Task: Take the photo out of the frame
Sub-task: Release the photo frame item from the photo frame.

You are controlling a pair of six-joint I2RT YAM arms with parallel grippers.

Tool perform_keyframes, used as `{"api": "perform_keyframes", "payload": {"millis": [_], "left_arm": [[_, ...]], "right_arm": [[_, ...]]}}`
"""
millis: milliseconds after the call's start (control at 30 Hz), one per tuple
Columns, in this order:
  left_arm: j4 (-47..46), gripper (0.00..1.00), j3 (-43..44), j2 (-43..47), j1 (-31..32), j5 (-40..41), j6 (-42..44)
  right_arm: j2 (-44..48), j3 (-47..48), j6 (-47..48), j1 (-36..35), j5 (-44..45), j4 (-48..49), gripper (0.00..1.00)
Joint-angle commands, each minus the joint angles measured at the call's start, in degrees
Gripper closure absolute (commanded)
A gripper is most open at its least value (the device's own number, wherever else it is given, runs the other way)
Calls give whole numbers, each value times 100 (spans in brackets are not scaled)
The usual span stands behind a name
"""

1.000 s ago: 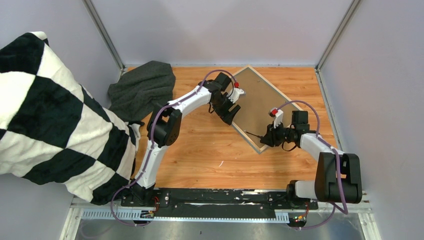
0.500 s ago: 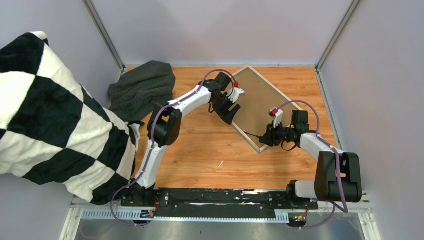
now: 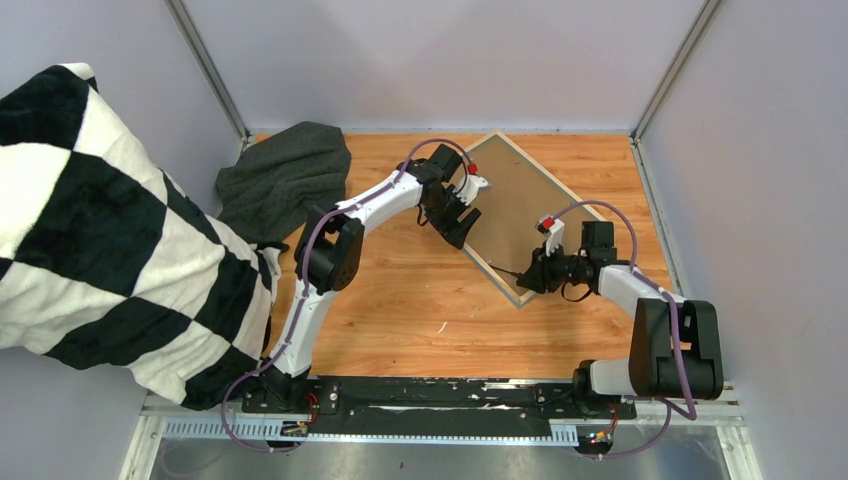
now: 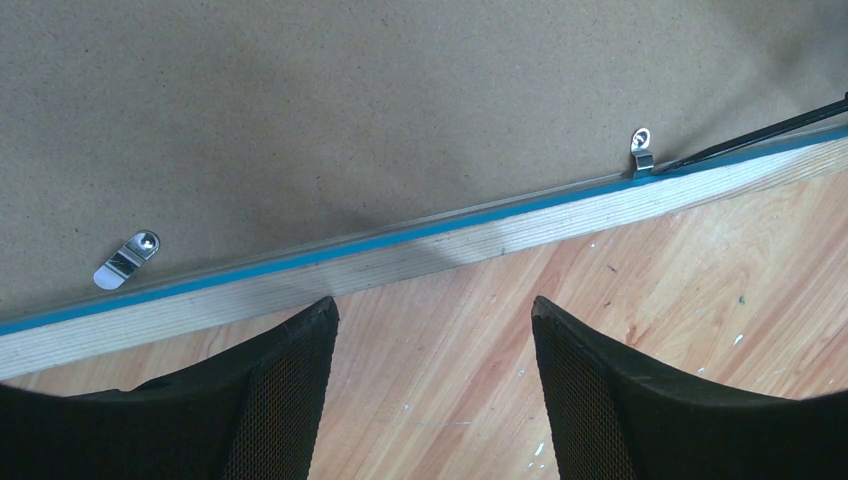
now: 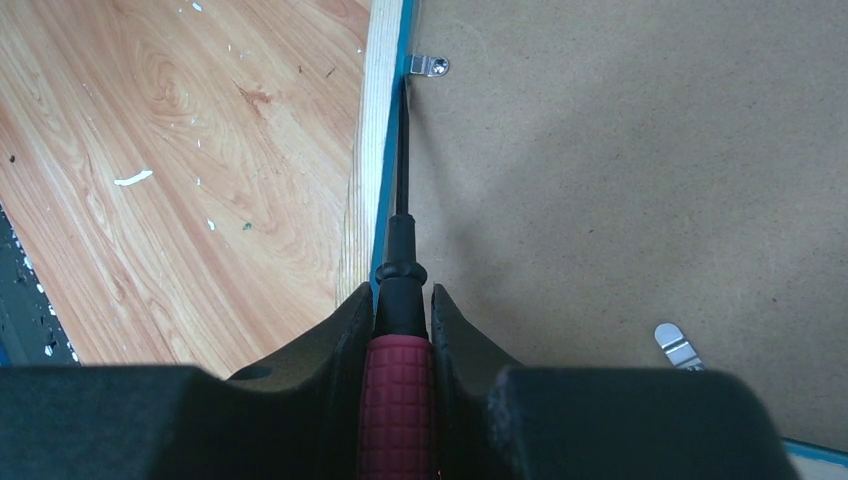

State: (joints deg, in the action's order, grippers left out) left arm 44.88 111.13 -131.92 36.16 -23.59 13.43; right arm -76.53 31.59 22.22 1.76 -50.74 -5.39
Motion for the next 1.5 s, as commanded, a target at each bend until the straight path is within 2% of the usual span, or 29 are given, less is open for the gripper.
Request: {"api": "perform_keyframes", "payload": {"millis": [0, 700, 900, 1267, 1367, 1467], "left_arm": [[-59, 27, -173, -633, 84, -198, -3], [-59, 29, -188, -866, 154, -347, -14], [-59, 29, -170, -926, 163, -347, -24], [-50, 29, -196, -850, 163, -350, -24], [-52, 29, -208, -669, 139, -339, -20], [-57, 29, -197, -555, 120, -356, -16]], "right_arm": [[-45, -5, -25, -150, 182, 102, 100], [42, 40, -177, -642, 1005, 1013, 100], [-85, 447, -356, -677, 1348, 904, 100], [-457, 1146, -1142, -686, 1143, 849, 100], [-458, 1053, -1326, -677, 1327, 1177, 100], [-316, 710, -1809, -677, 1220, 2010, 100]]}}
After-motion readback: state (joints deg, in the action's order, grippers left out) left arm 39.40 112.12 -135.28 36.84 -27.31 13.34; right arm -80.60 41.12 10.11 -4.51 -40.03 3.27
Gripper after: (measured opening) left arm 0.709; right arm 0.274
